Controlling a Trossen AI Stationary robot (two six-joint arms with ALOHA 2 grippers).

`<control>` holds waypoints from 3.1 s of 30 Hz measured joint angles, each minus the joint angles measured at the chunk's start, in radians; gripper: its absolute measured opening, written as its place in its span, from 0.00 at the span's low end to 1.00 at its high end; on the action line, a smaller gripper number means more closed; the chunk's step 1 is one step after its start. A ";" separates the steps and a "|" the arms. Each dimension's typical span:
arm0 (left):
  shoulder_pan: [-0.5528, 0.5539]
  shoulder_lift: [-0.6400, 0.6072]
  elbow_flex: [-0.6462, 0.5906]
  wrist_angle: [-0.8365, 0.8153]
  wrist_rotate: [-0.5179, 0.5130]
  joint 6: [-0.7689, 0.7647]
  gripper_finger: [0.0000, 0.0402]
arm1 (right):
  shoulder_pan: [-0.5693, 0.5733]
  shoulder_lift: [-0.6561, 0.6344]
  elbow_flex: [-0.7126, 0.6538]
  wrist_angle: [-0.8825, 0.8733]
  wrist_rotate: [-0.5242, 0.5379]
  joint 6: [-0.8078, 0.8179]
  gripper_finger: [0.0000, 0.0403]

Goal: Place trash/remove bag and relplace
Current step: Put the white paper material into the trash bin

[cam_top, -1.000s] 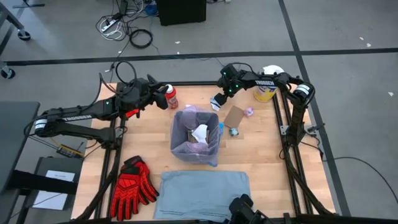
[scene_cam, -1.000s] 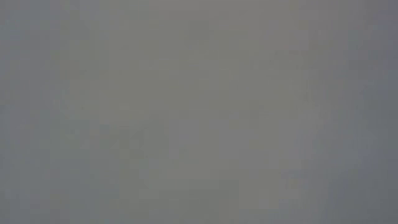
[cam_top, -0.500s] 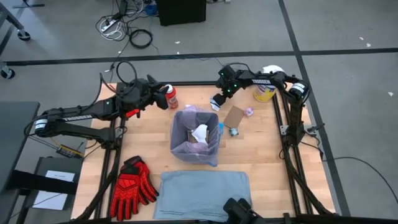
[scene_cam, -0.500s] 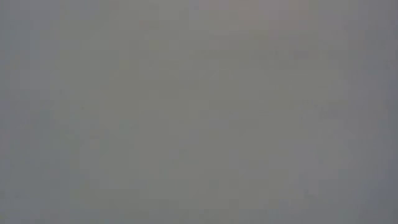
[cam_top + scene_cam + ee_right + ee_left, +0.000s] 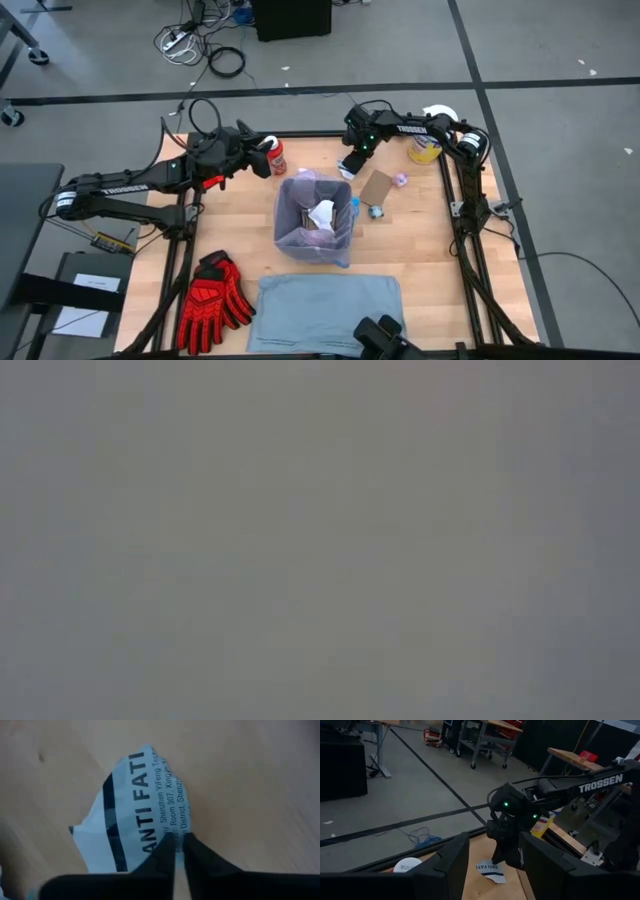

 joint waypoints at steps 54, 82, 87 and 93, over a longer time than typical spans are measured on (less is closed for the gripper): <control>0.000 0.000 0.000 -0.021 0.161 0.069 0.46 | 0.111 -0.056 0.000 -0.019 0.168 -0.059 0.70; 0.000 0.000 0.000 -0.024 0.138 0.023 0.46 | 0.150 0.016 0.003 -0.050 0.191 -0.049 0.07; 0.000 0.000 0.000 -0.024 0.138 0.019 0.46 | 0.158 0.005 0.000 -0.051 0.251 -0.006 0.04; 0.000 0.000 0.000 -0.024 0.149 0.016 0.46 | 0.177 -0.103 -0.003 -0.048 0.261 0.020 0.03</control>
